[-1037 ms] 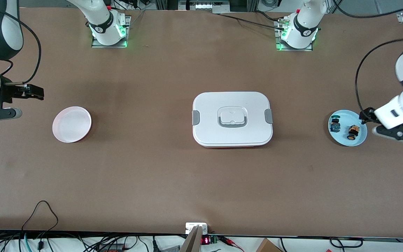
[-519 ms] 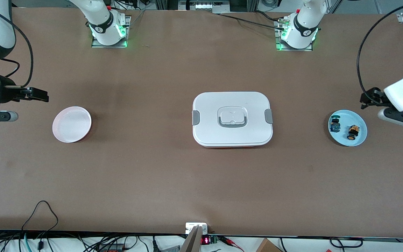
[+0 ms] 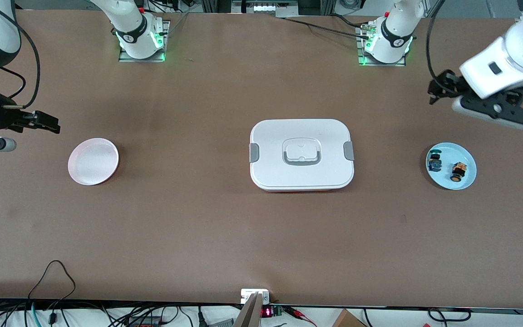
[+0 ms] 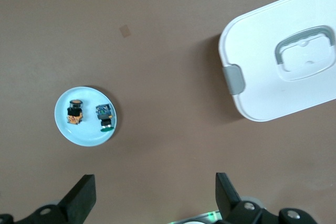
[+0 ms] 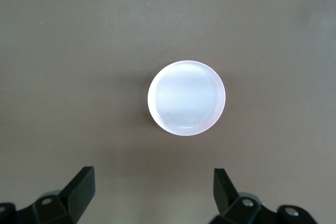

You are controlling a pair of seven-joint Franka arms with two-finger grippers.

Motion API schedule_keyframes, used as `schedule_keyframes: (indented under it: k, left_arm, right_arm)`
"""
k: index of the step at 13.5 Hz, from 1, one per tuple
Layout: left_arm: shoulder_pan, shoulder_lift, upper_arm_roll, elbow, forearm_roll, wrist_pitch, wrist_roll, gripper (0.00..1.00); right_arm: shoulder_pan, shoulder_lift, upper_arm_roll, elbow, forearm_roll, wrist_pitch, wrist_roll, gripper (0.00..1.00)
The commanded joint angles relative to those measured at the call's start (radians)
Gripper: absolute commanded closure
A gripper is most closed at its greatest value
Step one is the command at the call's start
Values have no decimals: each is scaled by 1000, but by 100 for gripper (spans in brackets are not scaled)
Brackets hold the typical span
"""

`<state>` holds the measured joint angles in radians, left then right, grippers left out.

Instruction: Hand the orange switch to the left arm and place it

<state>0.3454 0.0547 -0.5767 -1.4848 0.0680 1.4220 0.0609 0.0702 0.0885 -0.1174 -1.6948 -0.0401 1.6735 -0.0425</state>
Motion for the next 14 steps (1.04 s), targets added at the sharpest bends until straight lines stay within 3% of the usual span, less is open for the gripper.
schedule_keyframes:
  k: [1, 4, 6, 14]
  left_arm:
    - [-164, -47, 192, -70, -22, 3, -41, 0]
    - [-327, -68, 433, -153, -30, 33, -46, 0]
    - [-327, -114, 495, -266, -66, 142, -46, 0]
    - [-325, -104, 462, -221, -25, 126, -87, 0]
  right_arm:
    - [-3, -68, 5, -84, 11, 25, 15, 0]
    - [-1, -96, 5, -120, 9, 34, 15, 0]
    - [-1, -93, 8, -100, 12, 26, 13, 0]
    - [-1, -81, 10, -17, 25, 14, 3, 0]
